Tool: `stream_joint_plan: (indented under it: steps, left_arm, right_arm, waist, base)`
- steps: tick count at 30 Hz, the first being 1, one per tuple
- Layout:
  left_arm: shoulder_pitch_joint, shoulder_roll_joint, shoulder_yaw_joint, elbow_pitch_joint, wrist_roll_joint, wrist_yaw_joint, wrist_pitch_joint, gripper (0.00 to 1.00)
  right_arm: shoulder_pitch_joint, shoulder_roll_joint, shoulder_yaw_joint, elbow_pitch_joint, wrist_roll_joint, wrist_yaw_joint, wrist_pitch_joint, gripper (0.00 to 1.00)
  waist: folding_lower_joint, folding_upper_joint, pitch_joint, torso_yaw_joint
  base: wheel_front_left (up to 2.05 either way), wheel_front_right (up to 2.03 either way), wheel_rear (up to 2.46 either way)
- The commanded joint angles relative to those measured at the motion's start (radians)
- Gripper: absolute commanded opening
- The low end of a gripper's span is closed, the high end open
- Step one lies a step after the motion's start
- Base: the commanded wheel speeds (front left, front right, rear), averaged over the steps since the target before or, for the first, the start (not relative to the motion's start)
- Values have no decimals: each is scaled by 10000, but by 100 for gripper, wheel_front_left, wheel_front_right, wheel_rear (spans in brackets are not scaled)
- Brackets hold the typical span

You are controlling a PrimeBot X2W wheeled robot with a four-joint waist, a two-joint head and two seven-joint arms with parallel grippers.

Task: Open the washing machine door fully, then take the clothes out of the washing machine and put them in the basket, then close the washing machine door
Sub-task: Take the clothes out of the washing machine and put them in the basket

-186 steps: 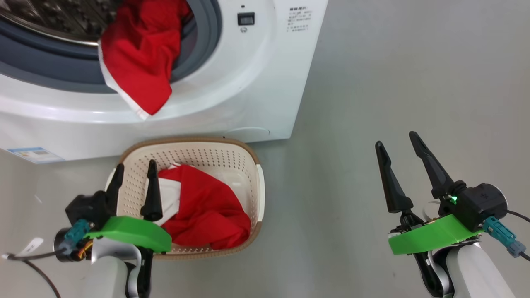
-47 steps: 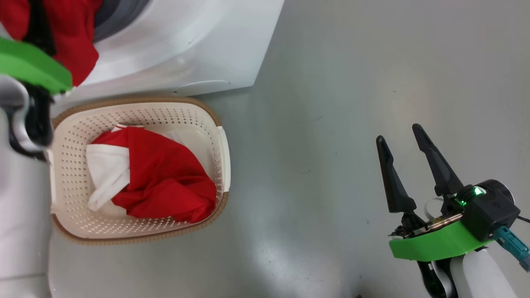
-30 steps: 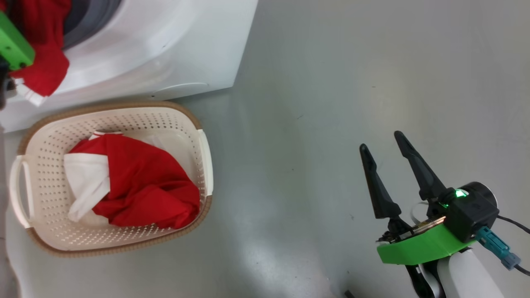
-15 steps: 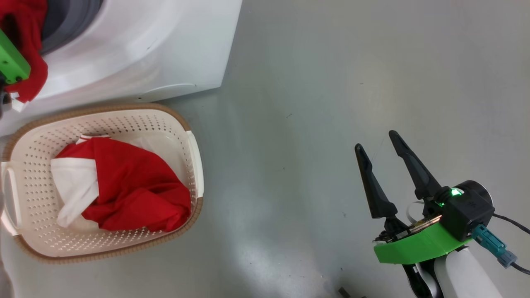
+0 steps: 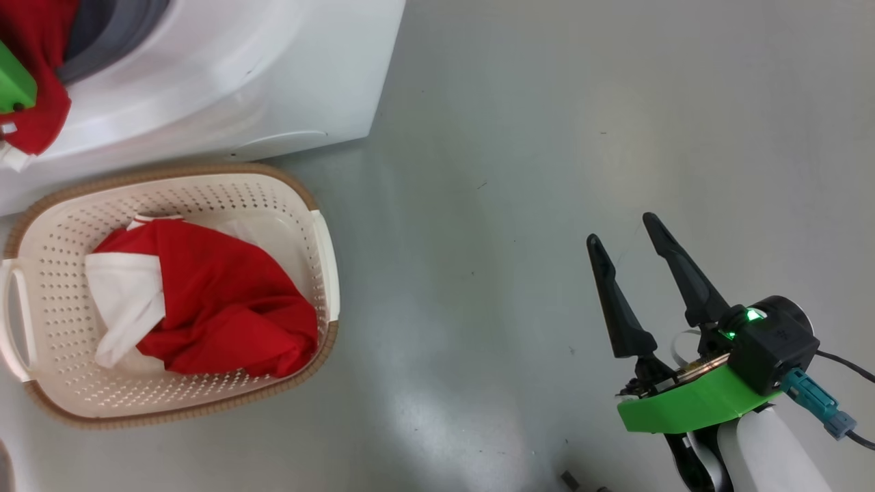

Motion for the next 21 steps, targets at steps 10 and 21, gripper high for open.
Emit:
stream_joint_plan:
  steps: [10,21]
  left_arm:
    - [695,571,116,-941,95,-174,-1734,0]
    - [2071,595,184,-2733,1,-330,-3340,0]
  right_arm:
    - [-142,-102,197,-216,178,63,-65,100]
    - [-213,-102,144,-171,234,63,-65,100]
  waist:
    - [0,0,27,219]
    - [0,0,-36,453]
  base:
    - [0,0,0]
    - [0,0,0]
